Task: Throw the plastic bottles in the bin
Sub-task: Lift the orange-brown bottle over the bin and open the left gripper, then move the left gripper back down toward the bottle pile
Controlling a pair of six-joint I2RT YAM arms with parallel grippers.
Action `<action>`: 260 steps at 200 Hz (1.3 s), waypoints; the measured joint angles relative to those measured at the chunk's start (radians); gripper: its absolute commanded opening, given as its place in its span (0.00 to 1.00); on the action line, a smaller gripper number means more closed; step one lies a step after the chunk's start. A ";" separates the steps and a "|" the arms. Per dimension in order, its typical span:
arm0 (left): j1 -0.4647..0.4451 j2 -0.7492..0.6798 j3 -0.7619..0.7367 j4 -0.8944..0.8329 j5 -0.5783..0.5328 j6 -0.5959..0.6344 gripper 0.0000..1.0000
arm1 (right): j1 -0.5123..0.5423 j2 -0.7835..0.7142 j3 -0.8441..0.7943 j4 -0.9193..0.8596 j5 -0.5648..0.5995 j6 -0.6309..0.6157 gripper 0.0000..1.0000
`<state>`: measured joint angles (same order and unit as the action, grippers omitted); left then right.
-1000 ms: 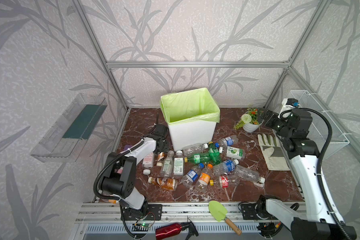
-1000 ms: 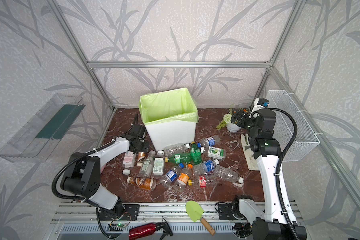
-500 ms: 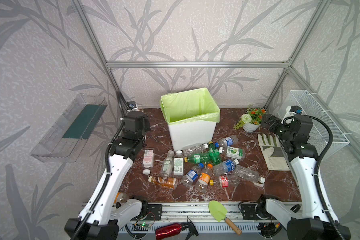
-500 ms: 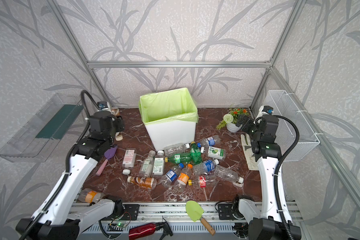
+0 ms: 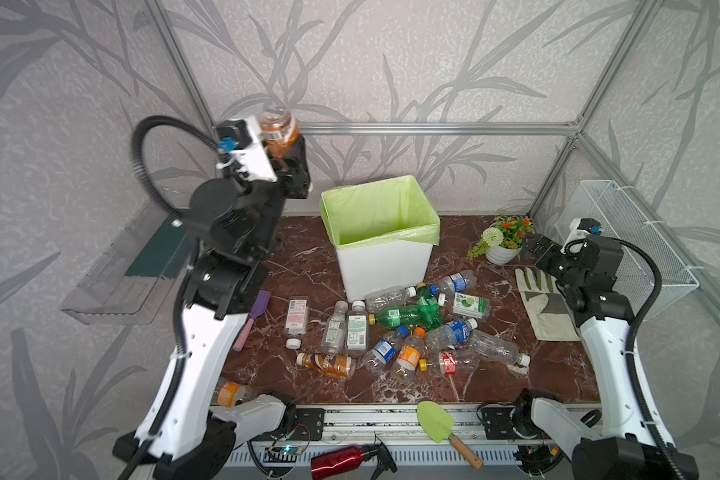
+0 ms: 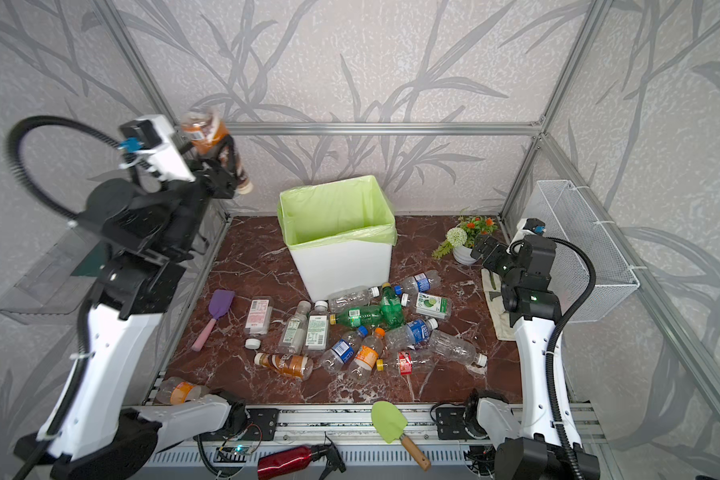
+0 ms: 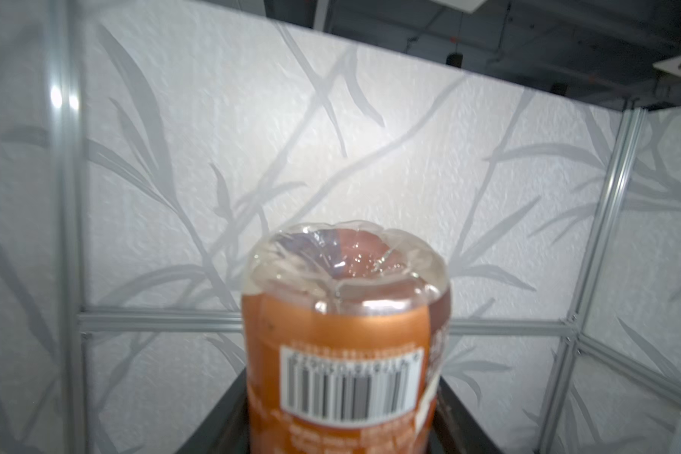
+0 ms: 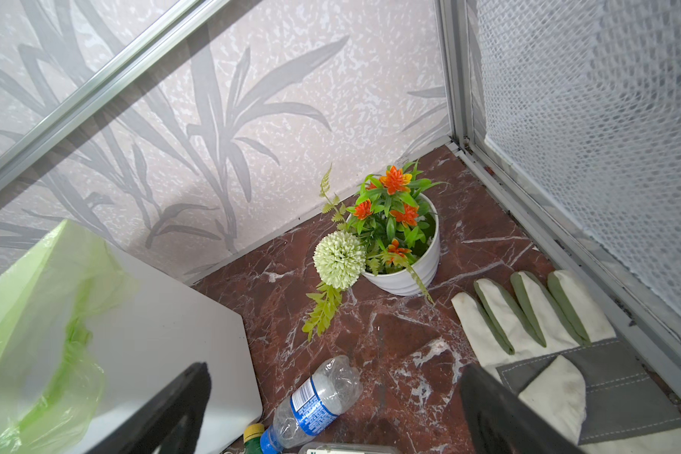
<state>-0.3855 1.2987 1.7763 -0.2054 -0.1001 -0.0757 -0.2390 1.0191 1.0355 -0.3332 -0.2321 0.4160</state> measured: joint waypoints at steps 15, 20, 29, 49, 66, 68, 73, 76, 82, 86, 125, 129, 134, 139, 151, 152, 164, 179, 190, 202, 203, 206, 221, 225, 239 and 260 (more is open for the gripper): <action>-0.048 0.151 0.045 -0.097 0.002 0.006 0.98 | 0.000 0.000 0.000 -0.001 -0.005 0.000 0.99; -0.060 0.200 0.045 -0.127 0.003 0.008 0.99 | -0.001 0.000 0.001 -0.003 -0.005 -0.002 0.99; -0.075 0.267 0.021 -0.183 0.000 0.016 0.99 | -0.001 0.000 0.004 -0.009 -0.004 -0.004 0.99; -0.092 0.294 -0.016 -0.268 -0.013 0.044 0.99 | -0.002 0.000 0.007 -0.020 -0.001 -0.011 0.99; -0.091 0.235 0.008 -0.259 -0.033 0.070 0.99 | -0.002 0.000 0.006 -0.029 0.004 -0.011 0.99; -0.091 0.225 0.010 -0.255 -0.034 0.071 0.99 | -0.002 0.000 0.006 -0.030 0.005 -0.011 0.99; -0.091 0.194 0.019 -0.240 -0.034 0.077 0.99 | -0.002 -0.002 0.004 -0.030 0.005 -0.010 0.99; -0.090 0.171 0.024 -0.227 -0.035 0.079 0.99 | -0.002 -0.002 0.003 -0.031 0.005 -0.008 0.99; -0.088 0.141 0.029 -0.210 -0.037 0.081 0.99 | -0.002 -0.004 0.001 -0.032 0.006 -0.008 0.99; -0.086 0.108 0.033 -0.189 -0.038 0.082 0.99 | -0.003 -0.005 0.000 -0.033 0.006 -0.006 0.99; -0.086 -0.141 -0.101 -0.005 -0.145 0.080 0.99 | -0.003 -0.015 -0.013 -0.040 0.005 -0.002 0.99; -0.085 -0.156 -0.126 0.003 -0.161 0.079 0.99 | -0.003 -0.016 -0.017 -0.040 0.004 -0.001 0.99; -0.081 -0.175 -0.159 0.014 -0.179 0.075 0.99 | -0.003 -0.018 -0.023 -0.040 0.003 0.000 0.99; -0.075 -0.187 -0.191 0.018 -0.195 0.071 0.99 | -0.003 -0.019 -0.029 -0.040 0.000 0.001 0.99; -0.045 -0.200 -0.267 0.008 -0.227 0.043 0.99 | -0.003 -0.019 -0.047 -0.039 -0.013 0.004 0.99; -0.042 -0.200 -0.271 0.006 -0.230 0.042 0.99 | -0.003 -0.019 -0.048 -0.039 -0.013 0.004 0.99; 0.003 -0.203 -0.333 -0.019 -0.240 0.002 0.99 | -0.003 -0.019 -0.072 -0.038 -0.024 0.010 0.99; 0.085 -0.205 -0.436 -0.064 -0.247 -0.060 0.99 | -0.003 -0.015 -0.098 -0.038 -0.042 0.026 0.99; 0.135 -0.217 -0.507 -0.102 -0.253 -0.099 0.99 | 0.003 -0.007 -0.114 -0.037 -0.050 0.042 0.99; 0.175 -0.240 -0.570 -0.142 -0.267 -0.131 0.99 | 0.016 0.007 -0.128 -0.039 -0.050 0.064 0.99; 0.177 -0.243 -0.576 -0.144 -0.268 -0.134 0.99 | 0.018 0.010 -0.129 -0.038 -0.050 0.066 0.99; 0.182 -0.250 -0.589 -0.151 -0.272 -0.141 0.99 | 0.023 0.013 -0.131 -0.039 -0.047 0.071 0.99; 0.189 -0.282 -0.631 -0.181 -0.278 -0.166 0.99 | 0.054 0.039 -0.142 -0.039 -0.037 0.103 0.99; 0.189 -0.291 -0.640 -0.185 -0.282 -0.172 0.99 | 0.064 0.047 -0.146 -0.039 -0.035 0.115 0.99; 0.190 -0.317 -0.668 -0.192 -0.299 -0.189 0.99 | 0.084 0.063 -0.159 -0.038 -0.030 0.142 0.99; 0.190 -0.344 -0.713 -0.190 -0.314 -0.199 0.99 | 0.104 0.077 -0.181 -0.041 -0.026 0.176 0.99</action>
<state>-0.1959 0.9546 1.0634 -0.3954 -0.4137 -0.2745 -0.1352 1.0958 0.8547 -0.3744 -0.2584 0.5922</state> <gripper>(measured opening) 0.991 0.994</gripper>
